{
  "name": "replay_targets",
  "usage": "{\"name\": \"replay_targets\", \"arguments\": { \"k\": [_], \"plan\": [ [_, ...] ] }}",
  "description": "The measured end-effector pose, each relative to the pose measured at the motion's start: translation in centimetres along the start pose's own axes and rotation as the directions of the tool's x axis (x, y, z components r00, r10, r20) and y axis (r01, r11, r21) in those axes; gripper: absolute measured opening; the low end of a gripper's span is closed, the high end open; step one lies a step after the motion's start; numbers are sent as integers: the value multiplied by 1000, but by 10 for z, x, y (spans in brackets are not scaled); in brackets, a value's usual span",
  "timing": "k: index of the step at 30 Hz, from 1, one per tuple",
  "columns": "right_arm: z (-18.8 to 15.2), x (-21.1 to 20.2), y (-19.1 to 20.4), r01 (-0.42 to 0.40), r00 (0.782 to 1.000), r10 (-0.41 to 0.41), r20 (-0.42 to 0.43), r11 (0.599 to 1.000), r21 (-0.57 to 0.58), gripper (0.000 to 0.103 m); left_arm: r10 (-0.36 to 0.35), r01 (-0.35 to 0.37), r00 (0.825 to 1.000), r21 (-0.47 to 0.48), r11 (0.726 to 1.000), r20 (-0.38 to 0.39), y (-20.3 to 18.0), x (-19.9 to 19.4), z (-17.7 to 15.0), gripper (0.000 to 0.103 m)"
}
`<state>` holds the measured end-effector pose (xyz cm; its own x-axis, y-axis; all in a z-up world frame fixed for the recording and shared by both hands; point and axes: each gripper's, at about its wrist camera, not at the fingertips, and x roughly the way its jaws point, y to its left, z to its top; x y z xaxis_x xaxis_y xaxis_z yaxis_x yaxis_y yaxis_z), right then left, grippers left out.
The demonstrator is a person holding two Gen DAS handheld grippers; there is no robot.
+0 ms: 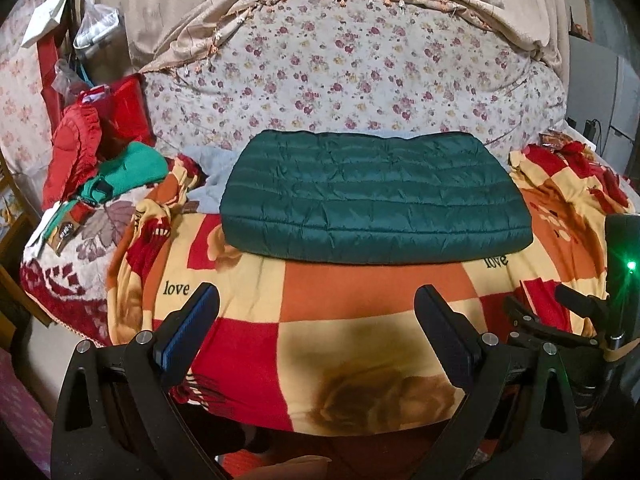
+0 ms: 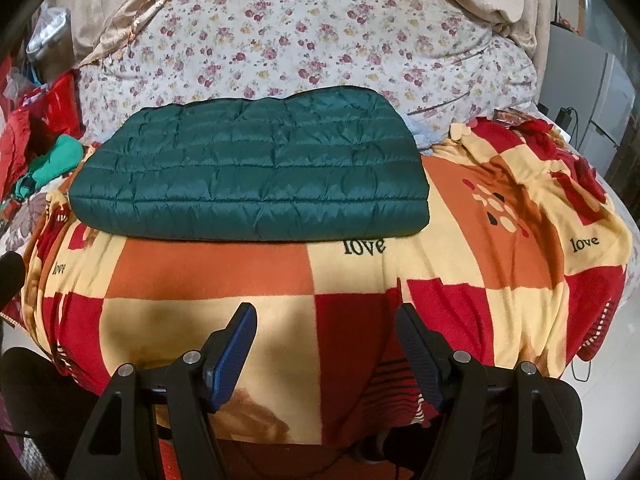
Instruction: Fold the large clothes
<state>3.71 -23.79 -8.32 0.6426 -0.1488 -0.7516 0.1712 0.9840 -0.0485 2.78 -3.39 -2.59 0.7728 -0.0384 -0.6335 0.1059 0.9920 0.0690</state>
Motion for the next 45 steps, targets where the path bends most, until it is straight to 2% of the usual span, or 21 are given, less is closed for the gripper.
{"name": "replay_targets", "arguments": {
  "k": [17,45],
  "plan": [
    [-4,5,8,-3,1000,3,-19,1000,-19,69,-49,48,997,-12,999,-63,-2,11,-3,98],
    [-8,10,14,-8,999,7,-37,1000,-29,69,-80,76,991,-40,996,-104,1,21,-6,98]
  ]
}}
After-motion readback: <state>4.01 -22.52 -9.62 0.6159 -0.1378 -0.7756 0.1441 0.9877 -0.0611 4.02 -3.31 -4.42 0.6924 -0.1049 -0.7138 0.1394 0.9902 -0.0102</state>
